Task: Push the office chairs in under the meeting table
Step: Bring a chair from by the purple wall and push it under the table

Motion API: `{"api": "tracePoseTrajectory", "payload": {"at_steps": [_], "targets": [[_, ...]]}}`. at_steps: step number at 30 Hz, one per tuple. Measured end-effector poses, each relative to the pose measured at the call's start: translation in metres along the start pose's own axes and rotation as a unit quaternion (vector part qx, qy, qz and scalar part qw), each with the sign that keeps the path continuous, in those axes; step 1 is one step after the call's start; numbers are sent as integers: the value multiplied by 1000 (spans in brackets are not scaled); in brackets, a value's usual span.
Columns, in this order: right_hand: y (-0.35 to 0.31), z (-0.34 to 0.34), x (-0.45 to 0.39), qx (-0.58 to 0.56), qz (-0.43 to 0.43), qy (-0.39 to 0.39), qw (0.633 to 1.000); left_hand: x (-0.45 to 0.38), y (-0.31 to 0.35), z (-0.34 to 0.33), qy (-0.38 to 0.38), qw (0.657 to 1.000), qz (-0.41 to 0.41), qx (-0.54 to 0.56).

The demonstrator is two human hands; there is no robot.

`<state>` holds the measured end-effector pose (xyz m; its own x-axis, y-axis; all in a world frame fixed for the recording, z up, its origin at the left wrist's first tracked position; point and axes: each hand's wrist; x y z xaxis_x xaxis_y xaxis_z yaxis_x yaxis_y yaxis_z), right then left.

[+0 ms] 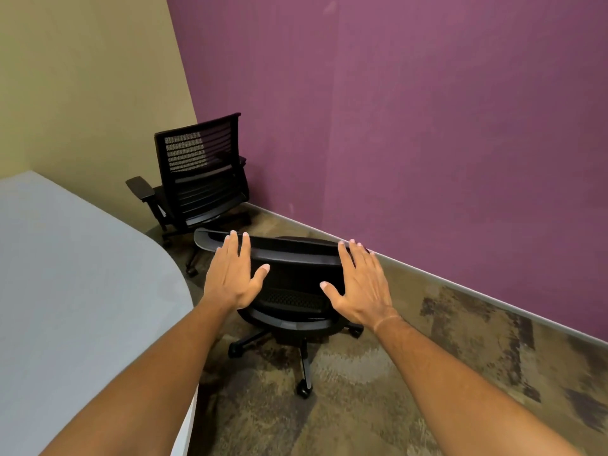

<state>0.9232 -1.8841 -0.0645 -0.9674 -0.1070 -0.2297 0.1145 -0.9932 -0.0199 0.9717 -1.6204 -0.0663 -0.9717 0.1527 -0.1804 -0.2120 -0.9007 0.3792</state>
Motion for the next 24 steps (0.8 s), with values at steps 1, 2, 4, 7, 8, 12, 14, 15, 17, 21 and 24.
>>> {"api": "tracePoseTrajectory", "payload": {"at_steps": [1, 2, 4, 7, 8, 12, 14, 15, 17, 21, 24], "targets": [[0, -5, -9, 0, 3, -5, 1000, -7, -3, -2, 1, 1000, 5, 4], [1, -10, -21, -2, 7, -11, 1000, -17, -6, -4, 2, 1000, 11, 11], [2, -21, -43, -4, 17, -21, 1000, -36, -10, -7, 0, 999, 28, 27], [2, -34, -74, -10, 26, -28, 999, -58, -16, -11, -11, 998, 52, 30], [2, -37, -84, -14, 26, -30, 999, -65, -18, -13, -19, 997, 64, 28], [3, -46, -109, -14, 37, -35, 999, -94, -25, -15, -56, 992, 112, -11], [7, -50, -114, -25, 50, -32, 998, -106, -27, -13, -79, 987, 135, -40], [9, -51, -116, -33, 59, -34, 997, -110, -27, -13, -89, 984, 146, -51], [15, -52, -121, -39, 71, -40, 996, -112, -26, -15, -103, 979, 161, -69], [34, -53, -132, -38, 100, -54, 993, -114, -14, -24, -110, 972, 189, -88], [54, -54, -137, -28, 121, -54, 991, -110, 2, -32, -113, 968, 205, -91]]}}
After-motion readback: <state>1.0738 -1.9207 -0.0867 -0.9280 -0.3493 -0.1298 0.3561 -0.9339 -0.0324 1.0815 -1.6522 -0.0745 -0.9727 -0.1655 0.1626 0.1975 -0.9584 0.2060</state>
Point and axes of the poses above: each hand's wrist, its own x-axis away from the middle knuckle, its own z-axis out of the back of the hand, y = z × x, and after that the axes turned 11 degrees about x, right-handed
